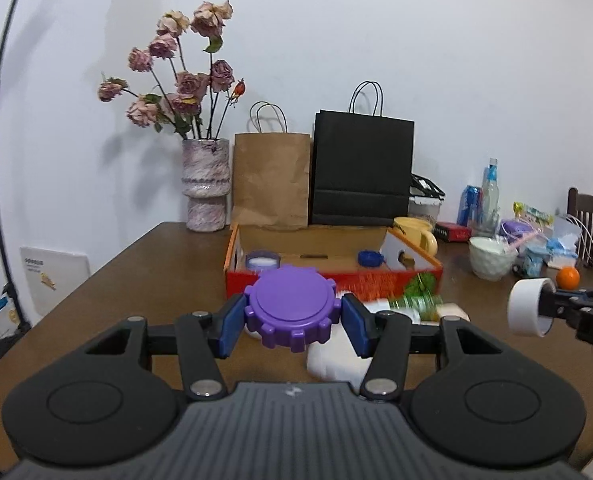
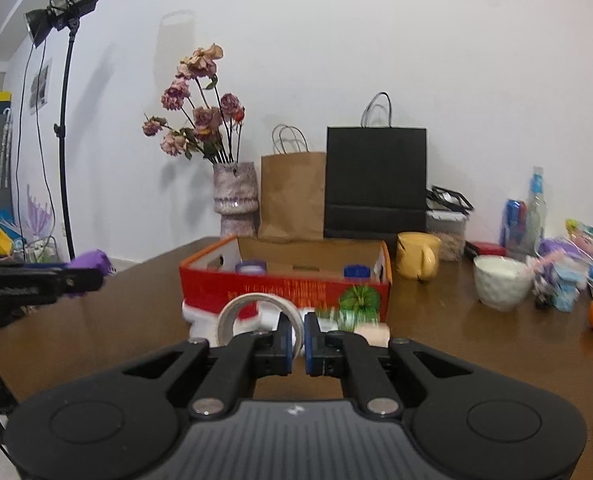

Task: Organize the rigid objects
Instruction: 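Carry the purple cap and tape roll into the box and open both tools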

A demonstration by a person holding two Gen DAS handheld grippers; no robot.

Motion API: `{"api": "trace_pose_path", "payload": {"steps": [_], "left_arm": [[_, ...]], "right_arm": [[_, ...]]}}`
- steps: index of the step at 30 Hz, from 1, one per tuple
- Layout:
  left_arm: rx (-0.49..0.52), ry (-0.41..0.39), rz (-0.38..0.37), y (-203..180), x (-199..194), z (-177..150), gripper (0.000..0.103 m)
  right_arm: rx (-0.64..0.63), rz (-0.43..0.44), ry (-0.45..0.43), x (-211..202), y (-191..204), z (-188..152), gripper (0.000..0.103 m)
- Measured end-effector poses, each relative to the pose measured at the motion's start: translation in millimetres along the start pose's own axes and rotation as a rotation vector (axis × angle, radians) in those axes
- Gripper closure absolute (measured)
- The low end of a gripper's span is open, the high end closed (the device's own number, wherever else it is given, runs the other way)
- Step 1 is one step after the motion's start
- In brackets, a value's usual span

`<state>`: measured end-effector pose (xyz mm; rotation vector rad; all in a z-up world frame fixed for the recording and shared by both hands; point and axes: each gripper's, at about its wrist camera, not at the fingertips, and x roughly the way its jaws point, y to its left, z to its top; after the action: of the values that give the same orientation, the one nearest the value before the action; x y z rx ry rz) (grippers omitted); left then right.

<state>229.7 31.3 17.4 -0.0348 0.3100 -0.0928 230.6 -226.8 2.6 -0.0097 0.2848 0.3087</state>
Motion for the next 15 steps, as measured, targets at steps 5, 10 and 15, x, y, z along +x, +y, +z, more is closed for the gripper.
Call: {"api": "trace_pose_path", "payload": {"steps": [5, 10, 15], "left_arm": [[0.023, 0.040, -0.062, 6.1, 83.8, 61.0, 0.050], [0.008, 0.185, -0.089, 9.2, 198.1, 111.3, 0.050], [-0.014, 0.332, -0.049, 7.3, 309.2, 119.9, 0.050]], "right_arm": [[0.001, 0.075, 0.054, 81.2, -26.2, 69.5, 0.097], [0.104, 0.123, 0.206, 200.5, -64.4, 123.1, 0.097], [0.211, 0.121, 0.411, 327.2, -92.8, 132.4, 0.097]]}}
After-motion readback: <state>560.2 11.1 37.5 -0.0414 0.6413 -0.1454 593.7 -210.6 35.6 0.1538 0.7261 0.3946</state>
